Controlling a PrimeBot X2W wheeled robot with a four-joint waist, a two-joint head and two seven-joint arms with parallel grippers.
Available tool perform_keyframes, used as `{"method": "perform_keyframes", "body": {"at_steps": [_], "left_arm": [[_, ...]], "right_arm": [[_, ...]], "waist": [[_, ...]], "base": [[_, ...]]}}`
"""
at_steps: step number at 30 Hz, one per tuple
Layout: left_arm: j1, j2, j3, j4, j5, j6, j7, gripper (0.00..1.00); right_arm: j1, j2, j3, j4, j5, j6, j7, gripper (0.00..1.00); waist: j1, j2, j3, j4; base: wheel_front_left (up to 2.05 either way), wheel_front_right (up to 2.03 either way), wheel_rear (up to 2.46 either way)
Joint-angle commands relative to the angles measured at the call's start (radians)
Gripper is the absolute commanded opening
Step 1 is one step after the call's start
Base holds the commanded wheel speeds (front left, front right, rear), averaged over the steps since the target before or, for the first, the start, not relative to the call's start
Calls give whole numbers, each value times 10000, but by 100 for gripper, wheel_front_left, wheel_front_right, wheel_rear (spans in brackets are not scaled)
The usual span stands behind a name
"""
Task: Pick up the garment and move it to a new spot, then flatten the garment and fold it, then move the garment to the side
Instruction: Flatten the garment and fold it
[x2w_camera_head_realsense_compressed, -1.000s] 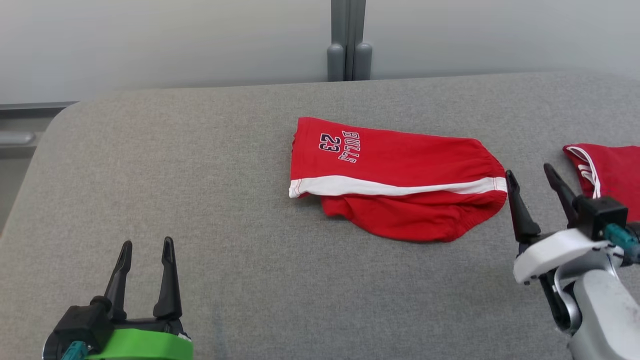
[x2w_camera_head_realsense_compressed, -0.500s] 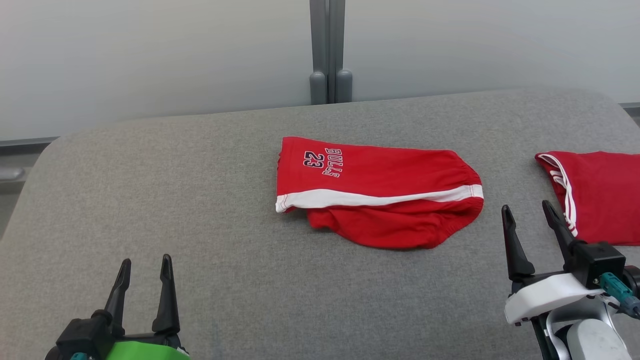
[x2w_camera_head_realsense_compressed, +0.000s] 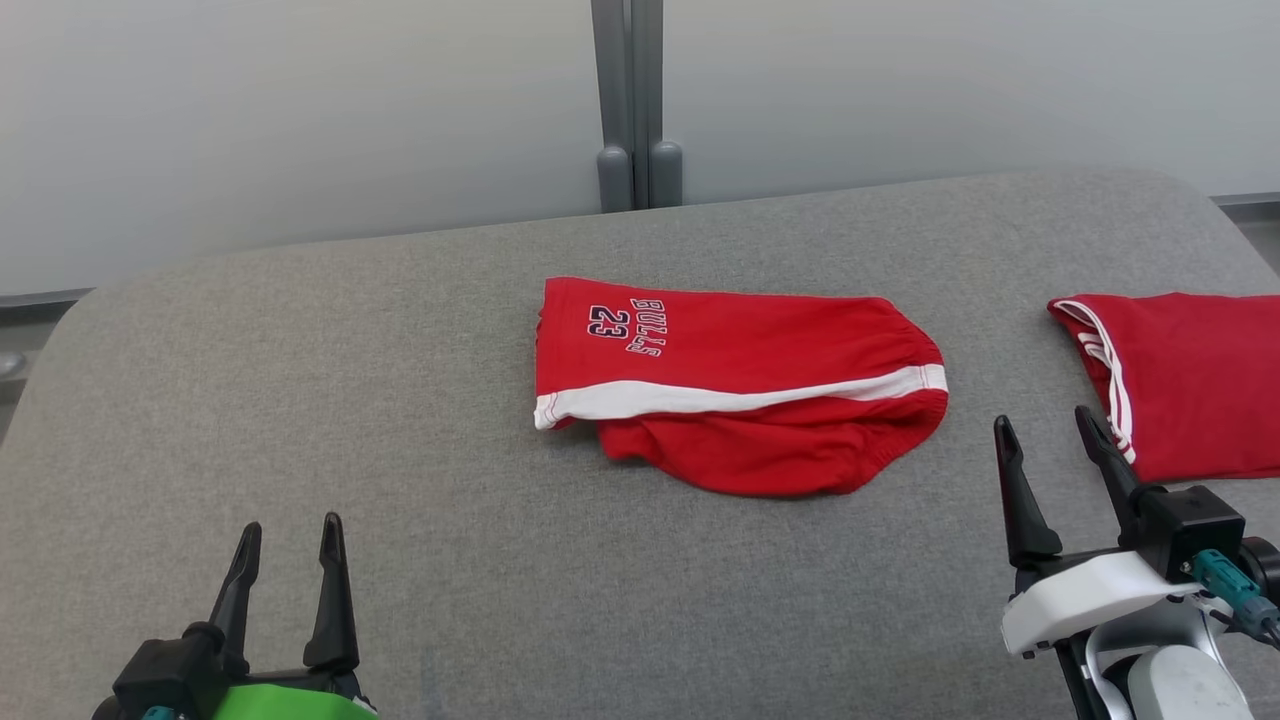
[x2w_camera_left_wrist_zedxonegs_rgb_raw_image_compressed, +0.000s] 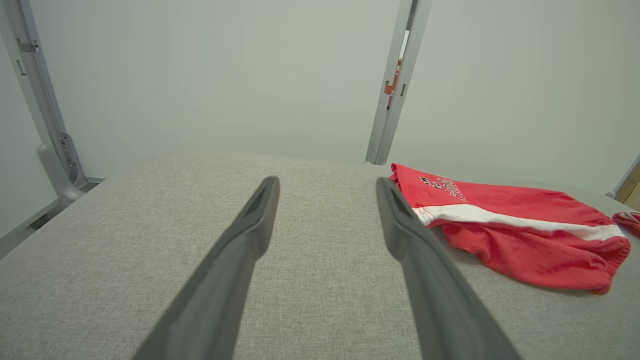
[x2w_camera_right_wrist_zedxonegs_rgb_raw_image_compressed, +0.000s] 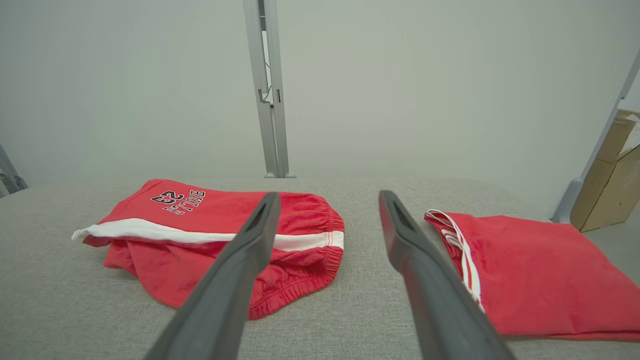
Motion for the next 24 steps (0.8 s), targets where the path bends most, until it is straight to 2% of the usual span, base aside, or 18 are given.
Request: {"method": "perform_keyframes", "body": {"at_steps": [1,18,21,24], "left_arm": [[57,31,-5,37,79,-44,-25,100],[-86,102,-90,232,-79,-44,-26,100],[-402,105,-265,388,-203,-44,81,100],[-1080,70,-624,702,-499,-44,588,100]], "right_arm": [[139,16,-2,-53,5,-12,45,100],[69,95,112,33,336,-12,-9,100],[-180,48,71,176,488,-12,324,100],[-819,58,-25,541,823,-12,1320,100]], "waist": [[0,0,19,18],[0,0,167,58],[0,0,309,81],[0,0,638,64]], "base": [[0,0,0],[0,0,0],[0,0,0],[0,0,0]]}}
